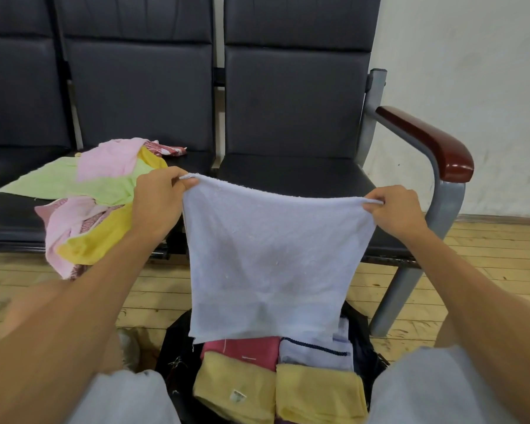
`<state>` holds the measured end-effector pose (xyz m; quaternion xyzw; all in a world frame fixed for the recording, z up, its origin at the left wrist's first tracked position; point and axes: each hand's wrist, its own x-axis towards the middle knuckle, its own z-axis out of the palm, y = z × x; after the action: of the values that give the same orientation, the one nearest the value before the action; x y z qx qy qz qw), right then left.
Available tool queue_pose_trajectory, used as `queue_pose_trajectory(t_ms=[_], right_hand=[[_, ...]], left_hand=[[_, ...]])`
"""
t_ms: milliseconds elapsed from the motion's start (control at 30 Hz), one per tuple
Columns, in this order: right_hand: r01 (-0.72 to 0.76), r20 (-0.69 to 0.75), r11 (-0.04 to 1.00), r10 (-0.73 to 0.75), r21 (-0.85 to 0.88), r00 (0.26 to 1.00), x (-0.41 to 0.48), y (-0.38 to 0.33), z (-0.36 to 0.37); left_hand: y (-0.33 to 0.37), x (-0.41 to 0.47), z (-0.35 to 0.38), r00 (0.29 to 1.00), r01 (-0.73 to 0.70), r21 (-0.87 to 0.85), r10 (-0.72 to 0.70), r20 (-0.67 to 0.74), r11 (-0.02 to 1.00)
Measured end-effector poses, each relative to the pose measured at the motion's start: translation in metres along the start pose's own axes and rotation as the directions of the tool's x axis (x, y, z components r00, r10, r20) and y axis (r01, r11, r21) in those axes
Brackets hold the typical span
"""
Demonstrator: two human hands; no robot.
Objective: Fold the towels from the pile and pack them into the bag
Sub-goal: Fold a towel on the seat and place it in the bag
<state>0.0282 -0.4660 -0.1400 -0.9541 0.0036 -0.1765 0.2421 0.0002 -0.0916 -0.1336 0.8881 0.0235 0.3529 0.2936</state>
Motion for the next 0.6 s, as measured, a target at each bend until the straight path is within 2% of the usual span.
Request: queue_pose_trajectory(t_ms=[200,367,600], right_hand=[[-0.009,-0.019,1.0,0.009,0.006,1.0,0.0005,0.0001,0.0001],[0.001,-0.065,1.0,0.0,0.021,0.998,0.0001,-0.0019,0.0015],[0.008,-0.088,1.0,-0.009,-0.018,0.996,-0.0006,-0.0006,0.002]], left_hand=[[-0.0047,-0.0007,0.0021,0.998,-0.022,0.054,0.019,0.064,0.998],[-0.0039,-0.0012,-0.0024,0.996,-0.08,0.065,0.077,0.041,0.995],[-0.0068,-0.0005,-0.0044,0.996,-0.079,0.08,0.074,0.058,0.994]])
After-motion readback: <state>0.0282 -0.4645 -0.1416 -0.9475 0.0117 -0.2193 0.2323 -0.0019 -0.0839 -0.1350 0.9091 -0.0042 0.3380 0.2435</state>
